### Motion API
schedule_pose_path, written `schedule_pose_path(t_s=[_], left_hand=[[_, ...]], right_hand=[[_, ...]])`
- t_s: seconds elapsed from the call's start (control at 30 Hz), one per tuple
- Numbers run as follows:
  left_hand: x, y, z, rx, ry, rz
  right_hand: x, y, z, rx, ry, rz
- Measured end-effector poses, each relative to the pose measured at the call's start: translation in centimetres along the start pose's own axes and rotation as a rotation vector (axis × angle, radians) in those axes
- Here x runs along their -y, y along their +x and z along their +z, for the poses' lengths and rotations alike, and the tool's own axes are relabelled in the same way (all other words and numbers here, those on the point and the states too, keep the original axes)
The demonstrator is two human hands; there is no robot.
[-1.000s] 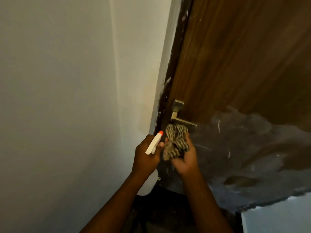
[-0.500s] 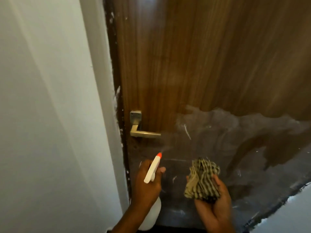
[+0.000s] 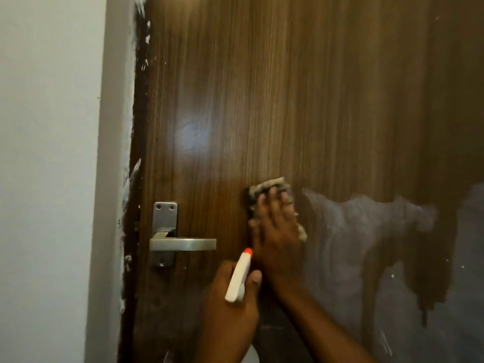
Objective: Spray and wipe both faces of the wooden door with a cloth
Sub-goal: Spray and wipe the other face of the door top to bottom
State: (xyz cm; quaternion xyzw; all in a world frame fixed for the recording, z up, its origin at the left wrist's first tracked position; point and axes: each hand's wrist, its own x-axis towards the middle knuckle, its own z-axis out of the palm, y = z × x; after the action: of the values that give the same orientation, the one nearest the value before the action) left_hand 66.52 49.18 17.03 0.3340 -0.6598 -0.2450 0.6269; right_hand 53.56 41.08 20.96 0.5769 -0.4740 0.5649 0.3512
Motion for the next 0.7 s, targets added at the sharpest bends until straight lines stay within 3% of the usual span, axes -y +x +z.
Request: schedule_pose_path(t_s=[0.1,0.13,0.23,0.33,0.43,0.57,0.7], left_hand=[[-0.3,1.6,0.8,-0.063,0.104,0.105],[-0.7,1.6,0.7,-0.052,0.09,0.114],[-1.0,2.3,0.7,-0.061,0.069,0.157],[-2.0,2.5,1.1,-0.059,-0.033,0.121],[-3.2,2.2,1.8,-0.02,-0.117,0.12],[-3.5,1.9,2.7,0.052,-0.132,0.116],[-3.2,1.9,3.5,0.042,-0.056,0.17]], right_hand=[[-3.5,-4.2,0.4,0.009,-0.205,-0.429],[-4.7,-5.3,-0.4,0.07,-0.244,-0.446],[-8.2,-3.2,-1.4,0.035,-0.343,-0.273],[-5.1,2.4,-1.6,0.036,-0.255,-0.037],[-2.9,3.3,-0.5,0.018,-0.246,-0.145],[-7.2,-2.2,-0.7,0.172,-0.309,-0.406],[-11.7,-3.4,-4.6,0.084,-0.405,-0.211]])
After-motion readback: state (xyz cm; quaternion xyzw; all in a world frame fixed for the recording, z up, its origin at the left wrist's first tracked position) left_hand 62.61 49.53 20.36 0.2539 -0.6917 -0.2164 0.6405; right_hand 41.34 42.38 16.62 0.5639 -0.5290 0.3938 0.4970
